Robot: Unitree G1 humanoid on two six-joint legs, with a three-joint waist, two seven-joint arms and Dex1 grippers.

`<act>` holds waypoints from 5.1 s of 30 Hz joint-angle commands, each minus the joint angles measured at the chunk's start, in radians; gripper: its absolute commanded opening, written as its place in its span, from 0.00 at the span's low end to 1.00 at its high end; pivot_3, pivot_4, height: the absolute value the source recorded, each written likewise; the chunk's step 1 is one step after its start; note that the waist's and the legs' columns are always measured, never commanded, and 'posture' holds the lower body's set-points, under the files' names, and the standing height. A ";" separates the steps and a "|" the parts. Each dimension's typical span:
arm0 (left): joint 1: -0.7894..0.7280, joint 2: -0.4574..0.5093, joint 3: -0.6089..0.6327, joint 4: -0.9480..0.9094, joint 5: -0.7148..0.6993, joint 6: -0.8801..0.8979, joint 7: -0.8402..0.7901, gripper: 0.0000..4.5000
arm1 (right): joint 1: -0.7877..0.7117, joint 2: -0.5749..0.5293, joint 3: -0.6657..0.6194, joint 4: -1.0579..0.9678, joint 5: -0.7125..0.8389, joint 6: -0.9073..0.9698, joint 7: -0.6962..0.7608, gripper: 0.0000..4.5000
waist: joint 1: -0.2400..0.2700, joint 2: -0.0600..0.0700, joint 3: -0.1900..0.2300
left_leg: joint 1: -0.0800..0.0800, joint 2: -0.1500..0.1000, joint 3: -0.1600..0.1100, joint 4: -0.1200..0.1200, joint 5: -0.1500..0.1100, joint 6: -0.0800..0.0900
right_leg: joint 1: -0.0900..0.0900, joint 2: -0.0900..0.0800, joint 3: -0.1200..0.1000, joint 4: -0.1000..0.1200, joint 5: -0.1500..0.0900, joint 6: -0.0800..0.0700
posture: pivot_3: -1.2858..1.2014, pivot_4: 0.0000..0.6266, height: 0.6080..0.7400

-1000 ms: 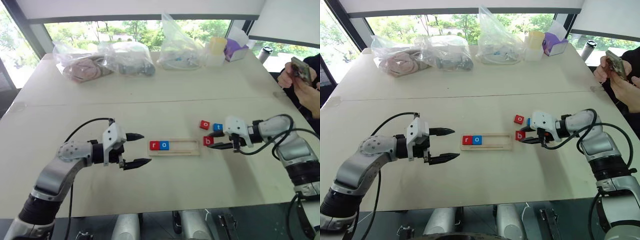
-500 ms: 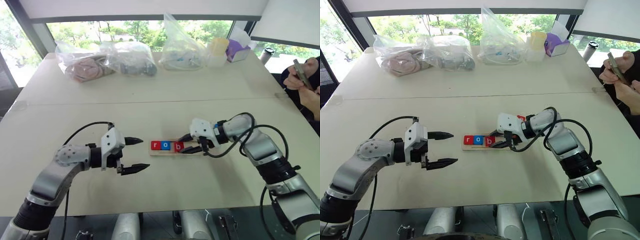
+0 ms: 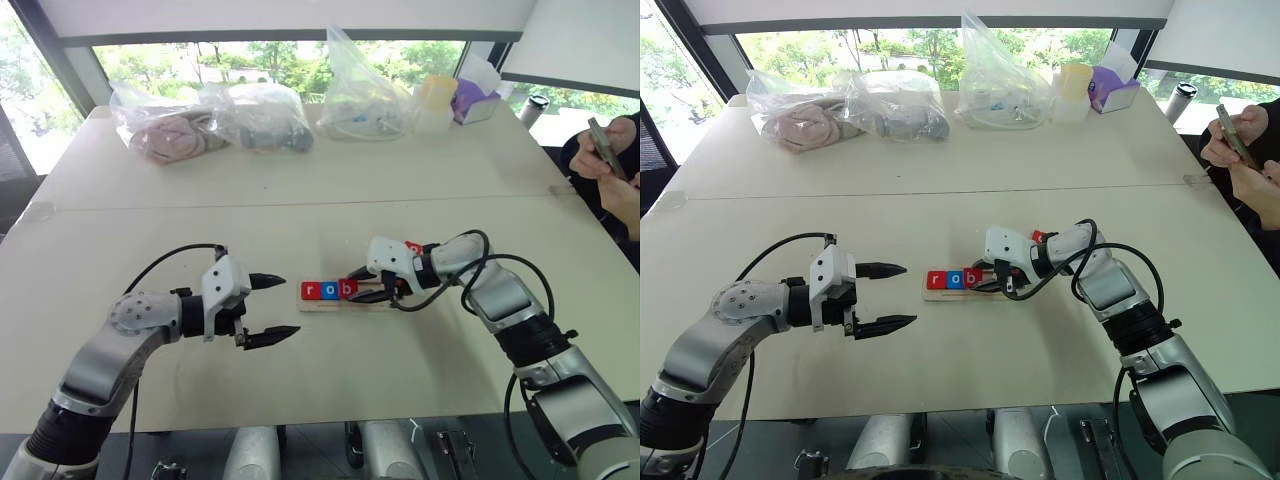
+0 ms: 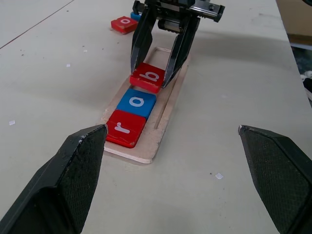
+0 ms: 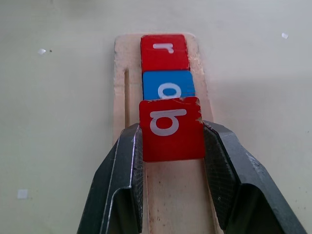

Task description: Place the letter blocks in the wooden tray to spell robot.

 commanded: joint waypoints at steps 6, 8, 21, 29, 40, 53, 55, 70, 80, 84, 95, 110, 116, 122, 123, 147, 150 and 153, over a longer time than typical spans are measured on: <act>-0.015 -0.002 0.005 -0.027 0.005 -0.023 0.008 1.00 | -0.030 -0.005 -0.010 -0.009 -0.001 -0.016 0.014 0.25 | 0.000 0.000 0.000 | 0.000 0.000 0.000 0.000 0.000 0.000 | 0.000 0.000 0.000 0.000 0.000 0.000 | 0.52 0.24 1.00; -0.019 -0.003 0.004 -0.025 0.006 -0.024 0.009 1.00 | -0.034 -0.003 -0.008 -0.005 -0.002 -0.013 0.015 0.25 | 0.000 0.000 0.000 | 0.000 0.000 0.000 0.000 0.000 0.000 | 0.000 0.000 0.000 0.000 0.000 0.000 | 0.52 0.24 1.00; -0.026 -0.016 0.000 -0.019 0.018 -0.027 0.019 1.00 | -0.053 -0.005 -0.014 -0.008 -0.002 -0.002 0.038 0.98 | 0.000 0.000 0.000 | 0.000 0.000 0.000 0.000 0.000 0.000 | 0.000 0.000 0.000 0.000 0.000 0.000 | 0.52 0.24 1.00; -0.032 -0.024 -0.003 -0.015 0.020 -0.030 0.022 1.00 | -0.093 0.018 -0.164 0.018 0.008 0.052 -0.176 0.98 | 0.000 0.000 0.000 | 0.000 0.000 0.000 0.000 0.000 0.000 | 0.000 0.000 0.000 0.001 0.000 0.000 | 0.52 0.24 1.00; -0.042 -0.046 -0.024 0.011 0.040 -0.051 0.012 1.00 | 0.054 0.192 -0.374 -0.209 -0.084 0.553 -0.790 0.98 | 0.001 0.000 0.000 | 0.000 0.000 0.000 -0.001 0.000 0.000 | 0.000 0.000 0.000 0.001 0.000 0.000 | 0.52 0.24 1.00; -0.084 -0.068 -0.052 0.054 0.055 -0.074 0.001 1.00 | 0.152 0.378 -0.440 -0.387 -0.069 0.874 -1.038 0.98 | -0.002 0.001 -0.001 | 0.001 0.000 0.000 0.002 0.000 0.000 | -0.001 0.000 0.001 0.006 0.000 0.000 | 0.52 0.24 1.00; -0.087 -0.070 -0.053 0.058 0.058 -0.076 0.001 1.00 | 0.145 0.398 -0.454 -0.374 -0.062 0.884 -1.057 0.98 | -0.003 0.001 -0.001 | 0.001 0.000 -0.001 0.001 0.000 0.000 | -0.001 0.000 0.001 0.006 0.000 0.000 | 0.52 0.24 1.00; -0.084 -0.077 -0.046 0.057 0.069 -0.076 0.015 1.00 | 0.130 0.473 -0.458 -0.346 -0.029 0.939 -1.135 0.35 | -0.004 0.000 -0.001 | 0.001 0.000 -0.001 0.000 0.000 0.000 | -0.001 0.000 0.001 0.006 -0.001 0.000 | 0.52 0.24 1.00; -0.101 -0.096 -0.060 0.076 0.078 -0.088 0.016 1.00 | 0.185 0.431 -0.412 -0.426 -0.024 0.967 -1.120 0.34 | -0.005 0.001 -0.001 | 0.001 0.000 -0.002 0.000 0.000 0.000 | -0.001 0.000 0.000 0.006 -0.001 0.000 | 0.52 0.24 1.00; -0.106 -0.099 -0.065 0.083 0.081 -0.093 0.012 1.00 | 0.168 0.373 -0.438 -0.498 -0.017 0.997 -1.097 0.34 | -0.002 0.001 -0.001 | 0.000 0.000 -0.002 0.000 0.000 0.000 | -0.001 0.000 0.000 0.005 -0.001 0.000 | 0.52 0.24 1.00; -0.116 -0.102 -0.076 0.110 0.082 -0.108 -0.015 1.00 | 0.261 0.240 -0.564 -0.884 0.129 1.344 -0.964 0.34 | -0.004 0.001 -0.001 | -0.001 0.000 -0.002 -0.003 0.000 0.000 | -0.002 0.000 0.000 0.000 -0.001 0.000 | 0.52 0.24 1.00; -0.142 -0.118 -0.092 0.141 0.094 -0.127 -0.036 1.00 | 0.420 0.230 -0.520 -0.843 0.103 1.206 -1.028 0.34 | -0.003 0.001 -0.001 | -0.002 0.000 -0.002 -0.004 0.000 0.000 | -0.001 0.000 0.000 -0.004 -0.002 0.003 | 0.52 0.24 1.00; -0.130 -0.114 -0.088 0.132 0.097 -0.126 -0.035 1.00 | 0.452 0.199 -0.484 -0.832 0.123 1.064 -0.993 0.82 | -0.005 0.001 -0.001 | -0.002 0.000 -0.002 -0.003 0.000 0.000 | -0.001 0.000 0.000 -0.005 -0.003 0.003 | 0.52 0.24 1.00; -0.131 -0.114 -0.088 0.129 0.098 -0.123 -0.033 1.00 | 0.505 -0.167 -0.454 -0.754 0.178 0.628 -0.596 0.97 | -0.001 0.001 0.000 | -0.002 0.000 -0.001 -0.003 0.000 0.000 | 0.000 -0.001 -0.001 -0.007 -0.003 0.004 | 0.52 0.24 1.00; -0.134 -0.115 -0.089 0.130 0.099 -0.123 -0.033 1.00 | 0.518 -0.216 -0.460 -0.713 0.179 0.535 -0.528 0.97 | -0.001 0.001 0.000 | -0.002 0.000 -0.002 -0.003 0.000 0.000 | 0.000 -0.001 -0.001 -0.007 -0.003 0.004 | 0.52 0.24 1.00; -0.105 -0.050 -0.013 0.106 0.049 -0.094 -0.040 1.00 | 0.355 -0.301 -0.326 0.060 0.165 -0.126 0.019 0.97 | 0.001 0.000 0.001 | -0.001 -0.001 -0.001 -0.002 0.000 0.000 | 0.001 0.000 0.000 -0.005 -0.003 0.004 | 0.52 0.24 1.00; -0.101 -0.041 0.004 0.101 0.039 -0.087 -0.033 1.00 | 0.361 -0.289 -0.322 0.039 0.157 -0.129 0.002 0.79 | 0.001 0.000 0.001 | 0.000 0.000 -0.001 -0.001 0.000 0.000 | 0.002 0.000 0.000 -0.005 -0.003 0.004 | 0.52 0.24 1.00; -0.106 -0.035 0.019 0.105 0.032 -0.082 -0.031 1.00 | 0.350 -0.292 -0.324 -0.011 0.161 -0.119 0.000 0.46 | 0.000 0.000 0.001 | 0.000 0.000 -0.001 -0.001 0.000 0.000 | 0.002 0.000 0.000 -0.004 -0.003 0.004 | 0.52 0.24 1.00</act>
